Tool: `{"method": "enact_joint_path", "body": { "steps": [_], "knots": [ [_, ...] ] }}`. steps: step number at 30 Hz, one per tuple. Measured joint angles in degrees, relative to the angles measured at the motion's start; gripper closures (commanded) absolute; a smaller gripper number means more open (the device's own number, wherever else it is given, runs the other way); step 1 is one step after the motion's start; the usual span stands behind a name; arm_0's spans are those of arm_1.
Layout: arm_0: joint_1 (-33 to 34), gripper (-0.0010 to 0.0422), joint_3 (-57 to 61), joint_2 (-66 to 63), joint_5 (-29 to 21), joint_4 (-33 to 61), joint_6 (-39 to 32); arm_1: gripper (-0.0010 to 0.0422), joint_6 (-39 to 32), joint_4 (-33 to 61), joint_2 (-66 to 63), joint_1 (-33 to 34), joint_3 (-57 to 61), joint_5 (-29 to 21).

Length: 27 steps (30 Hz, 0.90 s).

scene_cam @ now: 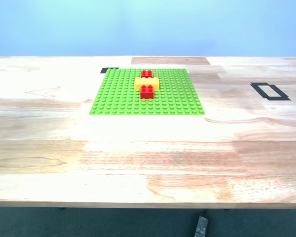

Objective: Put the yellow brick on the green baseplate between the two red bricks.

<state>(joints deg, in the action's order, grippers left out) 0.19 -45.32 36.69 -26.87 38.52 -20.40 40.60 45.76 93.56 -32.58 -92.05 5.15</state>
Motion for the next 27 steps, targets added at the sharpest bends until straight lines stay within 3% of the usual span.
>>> {"method": "enact_joint_path", "body": {
  "steps": [9, 14, 16, 21, 27],
  "knots": [
    [-0.04, 0.0413, 0.00, -3.23, 0.02, -10.01, 4.46, 0.0398, -11.41, -20.59, -34.86, 7.76, 29.99, -0.31],
    [-0.04, 0.0413, 0.81, -5.70, 3.10, -12.31, 6.12, 0.0398, -21.94, -30.36, -53.88, 11.52, 47.08, -4.44],
    [-0.04, 0.0413, 3.10, -7.76, 5.51, -15.02, 7.85, 0.0398, -25.24, -32.20, -60.81, 12.46, 53.13, -6.38],
    [-0.04, 0.0413, 11.93, -15.58, 6.14, -23.67, 14.86, 0.0398, -32.37, -33.24, -75.87, 13.22, 64.13, -11.69],
    [-0.02, 0.0413, 23.21, -25.31, 9.53, -29.27, 17.42, 0.0399, -37.40, -32.54, -87.43, 13.18, 71.17, -17.70]
  ]
}}
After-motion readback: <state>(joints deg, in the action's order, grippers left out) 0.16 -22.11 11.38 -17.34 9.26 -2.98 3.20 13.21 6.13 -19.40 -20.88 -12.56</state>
